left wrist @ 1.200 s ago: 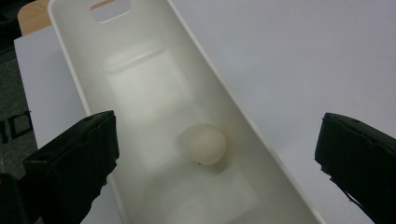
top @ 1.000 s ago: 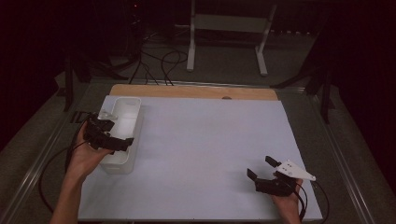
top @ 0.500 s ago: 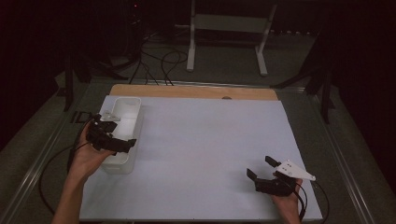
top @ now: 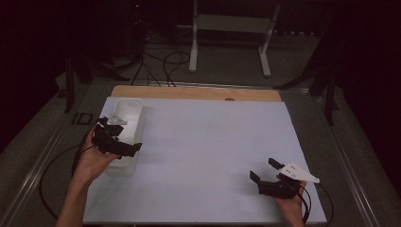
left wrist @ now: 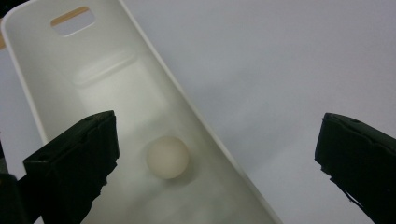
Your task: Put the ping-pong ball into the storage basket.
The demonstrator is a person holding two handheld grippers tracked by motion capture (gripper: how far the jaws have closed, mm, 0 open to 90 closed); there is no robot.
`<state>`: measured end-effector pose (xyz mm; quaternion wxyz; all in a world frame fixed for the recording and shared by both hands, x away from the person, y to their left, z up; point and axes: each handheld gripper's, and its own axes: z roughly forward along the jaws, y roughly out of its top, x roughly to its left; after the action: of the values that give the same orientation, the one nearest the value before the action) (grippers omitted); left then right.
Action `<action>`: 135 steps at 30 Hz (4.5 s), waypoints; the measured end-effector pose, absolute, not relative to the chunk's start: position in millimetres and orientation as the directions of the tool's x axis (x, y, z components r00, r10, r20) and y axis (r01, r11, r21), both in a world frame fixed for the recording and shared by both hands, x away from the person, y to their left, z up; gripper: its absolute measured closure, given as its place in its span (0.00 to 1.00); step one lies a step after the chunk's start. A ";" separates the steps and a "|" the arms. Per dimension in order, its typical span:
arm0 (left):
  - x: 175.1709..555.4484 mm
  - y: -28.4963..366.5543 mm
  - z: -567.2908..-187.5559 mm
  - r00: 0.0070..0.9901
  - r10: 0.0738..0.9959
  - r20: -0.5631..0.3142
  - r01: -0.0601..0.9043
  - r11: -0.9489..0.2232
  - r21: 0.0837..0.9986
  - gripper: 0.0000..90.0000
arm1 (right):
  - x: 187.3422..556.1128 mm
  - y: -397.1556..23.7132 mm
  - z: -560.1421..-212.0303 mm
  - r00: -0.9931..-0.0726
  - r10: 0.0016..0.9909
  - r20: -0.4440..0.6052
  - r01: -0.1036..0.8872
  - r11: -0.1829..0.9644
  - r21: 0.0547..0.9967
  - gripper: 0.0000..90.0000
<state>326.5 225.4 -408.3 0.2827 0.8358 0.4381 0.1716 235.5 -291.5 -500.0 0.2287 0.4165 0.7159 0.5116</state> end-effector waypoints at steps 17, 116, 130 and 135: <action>324.5 214.5 -410.5 0.585 0.810 0.041 0.607 -0.470 0.641 0.00 | 235.2 -291.5 -499.7 -0.548 0.831 0.098 0.362 0.129 0.923 0.08; 289.8 174.8 -451.9 0.696 0.718 0.010 0.450 -0.447 0.773 0.00 | 235.8 -292.5 -499.9 -0.548 0.831 0.097 0.359 0.129 0.924 0.08; 278.9 180.5 -452.5 0.689 0.725 0.006 0.399 -0.385 0.832 0.00 | 236.4 -292.3 -500.6 -0.551 0.829 0.098 0.360 0.131 0.924 0.08; 275.9 183.6 -453.1 0.683 0.731 0.009 0.385 -0.370 0.845 0.00 | 236.2 -292.3 -500.6 -0.550 0.829 0.098 0.360 0.130 0.924 0.08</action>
<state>275.9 183.6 -453.1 0.4411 0.8043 0.3468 0.1958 236.2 -292.3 -500.6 0.2289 0.4153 0.7159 0.5125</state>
